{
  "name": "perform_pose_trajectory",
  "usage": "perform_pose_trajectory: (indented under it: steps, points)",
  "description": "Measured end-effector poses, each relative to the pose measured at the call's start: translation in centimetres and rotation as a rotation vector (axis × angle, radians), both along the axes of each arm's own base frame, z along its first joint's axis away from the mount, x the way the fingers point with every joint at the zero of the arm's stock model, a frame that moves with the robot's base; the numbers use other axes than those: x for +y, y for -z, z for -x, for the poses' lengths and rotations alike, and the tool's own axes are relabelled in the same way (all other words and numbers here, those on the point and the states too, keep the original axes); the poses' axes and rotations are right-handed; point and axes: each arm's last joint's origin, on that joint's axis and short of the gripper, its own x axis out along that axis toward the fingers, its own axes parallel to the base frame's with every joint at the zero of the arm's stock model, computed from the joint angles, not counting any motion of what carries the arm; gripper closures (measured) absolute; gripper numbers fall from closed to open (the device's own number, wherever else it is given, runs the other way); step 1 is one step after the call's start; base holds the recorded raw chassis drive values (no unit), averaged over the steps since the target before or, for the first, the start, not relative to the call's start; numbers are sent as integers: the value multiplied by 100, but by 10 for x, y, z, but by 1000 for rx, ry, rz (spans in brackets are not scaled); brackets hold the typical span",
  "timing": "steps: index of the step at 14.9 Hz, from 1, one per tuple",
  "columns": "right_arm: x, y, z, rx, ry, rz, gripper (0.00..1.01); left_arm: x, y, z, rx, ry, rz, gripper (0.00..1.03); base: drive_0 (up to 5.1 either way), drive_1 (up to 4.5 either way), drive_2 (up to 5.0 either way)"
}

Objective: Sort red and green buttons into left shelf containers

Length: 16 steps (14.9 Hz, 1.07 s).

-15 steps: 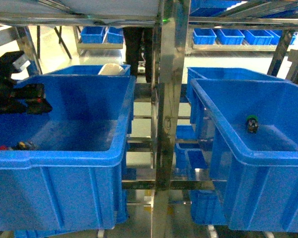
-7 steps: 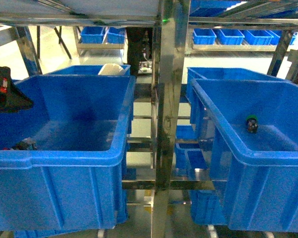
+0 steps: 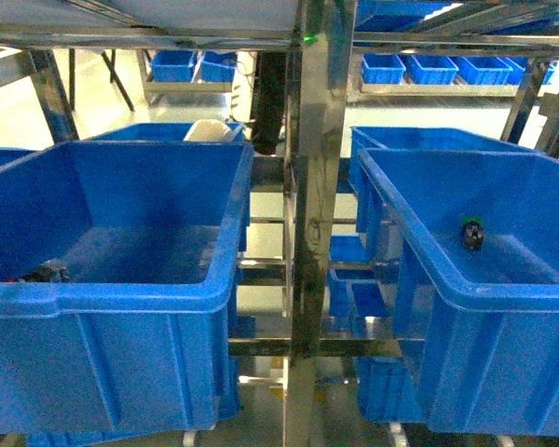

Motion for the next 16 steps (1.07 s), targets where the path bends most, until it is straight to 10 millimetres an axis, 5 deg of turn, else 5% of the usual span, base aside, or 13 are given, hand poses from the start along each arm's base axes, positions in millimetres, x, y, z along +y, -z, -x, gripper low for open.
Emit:
perform_pose_trajectory:
  steps: [9,11,12,13,14,16]
  points:
    - [0,0,0,0,0,0,3,-19,-18,50,-91,-23,74,5,0,0,0]
    - [0,0,0,0,0,0,3,-29,-37,80,-221,-5,102,5,0,0,0]
    - [0,0,0,1,0,0,3,-36,-40,77,-274,-9,118,5,0,0,0]
    - [1,-6,1,-390,-10,7,18,-36,-41,79,-383,-41,58,11,0,0,0]
    - [11,-21,5,-562,-25,-48,57,-35,-4,91,-454,-72,-189,49,0,0,0]
    - [21,-20,4,-540,-27,-63,79,-36,10,95,-451,-57,-226,71,0,0,0]
